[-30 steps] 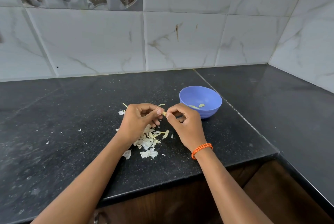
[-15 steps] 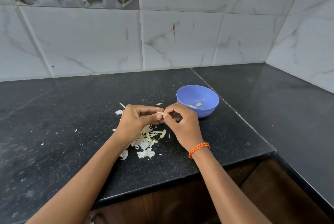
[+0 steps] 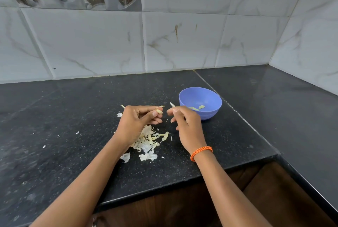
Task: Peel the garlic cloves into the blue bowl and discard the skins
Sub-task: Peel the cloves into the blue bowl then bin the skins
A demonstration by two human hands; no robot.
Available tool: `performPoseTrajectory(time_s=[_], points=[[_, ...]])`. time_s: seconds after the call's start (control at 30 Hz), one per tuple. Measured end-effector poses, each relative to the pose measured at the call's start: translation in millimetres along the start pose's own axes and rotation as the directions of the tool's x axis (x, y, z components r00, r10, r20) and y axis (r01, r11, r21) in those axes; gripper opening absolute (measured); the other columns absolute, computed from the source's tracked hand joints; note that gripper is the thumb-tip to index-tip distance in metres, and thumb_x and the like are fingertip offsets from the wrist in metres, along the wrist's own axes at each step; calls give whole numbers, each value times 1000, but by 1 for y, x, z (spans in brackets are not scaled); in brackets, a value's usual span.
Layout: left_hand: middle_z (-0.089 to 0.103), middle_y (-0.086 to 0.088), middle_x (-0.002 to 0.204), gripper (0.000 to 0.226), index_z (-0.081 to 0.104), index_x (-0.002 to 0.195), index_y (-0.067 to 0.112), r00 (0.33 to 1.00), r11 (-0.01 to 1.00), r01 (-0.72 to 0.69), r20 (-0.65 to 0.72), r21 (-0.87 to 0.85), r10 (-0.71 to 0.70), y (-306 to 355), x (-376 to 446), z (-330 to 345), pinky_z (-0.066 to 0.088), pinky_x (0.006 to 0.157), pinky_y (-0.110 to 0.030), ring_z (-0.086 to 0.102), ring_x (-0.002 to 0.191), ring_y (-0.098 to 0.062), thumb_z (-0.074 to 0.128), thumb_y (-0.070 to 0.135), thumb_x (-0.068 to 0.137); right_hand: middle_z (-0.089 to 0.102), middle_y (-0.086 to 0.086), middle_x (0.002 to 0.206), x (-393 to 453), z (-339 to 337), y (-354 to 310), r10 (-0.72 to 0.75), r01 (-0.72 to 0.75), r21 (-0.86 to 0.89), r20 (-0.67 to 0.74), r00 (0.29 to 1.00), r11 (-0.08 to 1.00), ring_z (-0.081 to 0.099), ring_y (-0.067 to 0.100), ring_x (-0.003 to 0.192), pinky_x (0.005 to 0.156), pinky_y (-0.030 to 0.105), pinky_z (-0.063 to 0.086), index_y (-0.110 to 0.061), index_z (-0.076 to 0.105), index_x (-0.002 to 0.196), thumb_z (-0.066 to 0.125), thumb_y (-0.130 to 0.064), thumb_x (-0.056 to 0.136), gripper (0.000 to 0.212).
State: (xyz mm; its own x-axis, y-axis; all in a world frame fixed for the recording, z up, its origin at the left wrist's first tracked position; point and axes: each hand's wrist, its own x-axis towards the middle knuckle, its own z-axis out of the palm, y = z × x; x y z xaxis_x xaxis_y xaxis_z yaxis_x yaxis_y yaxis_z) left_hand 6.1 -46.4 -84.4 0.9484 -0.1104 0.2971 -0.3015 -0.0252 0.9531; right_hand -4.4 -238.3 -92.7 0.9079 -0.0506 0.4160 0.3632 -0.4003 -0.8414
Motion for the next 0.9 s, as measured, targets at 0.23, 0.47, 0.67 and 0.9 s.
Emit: performPoseTrajectory(time_s=[0.23, 0.47, 0.67, 0.9], points=[[82, -16, 93, 13, 82, 108, 1, 1000, 999, 2, 4, 43, -2, 5, -1, 0, 67, 77, -31, 80, 83, -33, 74, 4, 99, 68, -10, 88, 3, 0, 2, -112, 112, -138, 2, 994, 984, 66, 11, 78, 69, 27, 54, -22, 71, 87, 75, -17, 96, 11], [81, -16, 91, 10, 83, 101, 1, 1000, 998, -3, -9, 70, 4, 7, -1, -2, 66, 72, -30, 79, 79, -34, 79, 10, 96, 72, -11, 94, 2, 0, 0, -150, 154, -83, 62, 987, 984, 68, 12, 92, 74, 19, 48, -21, 79, 88, 62, 0, 94, 28], [81, -15, 90, 12, 81, 98, 0, 1000, 998, -8, -4, 62, 9, 7, -2, -3, 65, 70, -30, 78, 77, -32, 82, 10, 93, 77, -8, 98, 1, 1, -1, -81, 77, 34, 130, 988, 996, 73, 10, 91, 74, 21, 56, -20, 77, 113, 67, -9, 99, 20], [80, -16, 89, 12, 80, 98, 1, 1000, 997, -20, 1, 81, 20, 6, -1, -1, 66, 71, -35, 77, 74, -34, 83, 12, 93, 80, -1, 95, 1, -2, -3, -66, 42, 188, 125, 990, 981, 77, 17, 85, 72, 28, 61, -13, 79, 108, 72, -7, 98, 13]])
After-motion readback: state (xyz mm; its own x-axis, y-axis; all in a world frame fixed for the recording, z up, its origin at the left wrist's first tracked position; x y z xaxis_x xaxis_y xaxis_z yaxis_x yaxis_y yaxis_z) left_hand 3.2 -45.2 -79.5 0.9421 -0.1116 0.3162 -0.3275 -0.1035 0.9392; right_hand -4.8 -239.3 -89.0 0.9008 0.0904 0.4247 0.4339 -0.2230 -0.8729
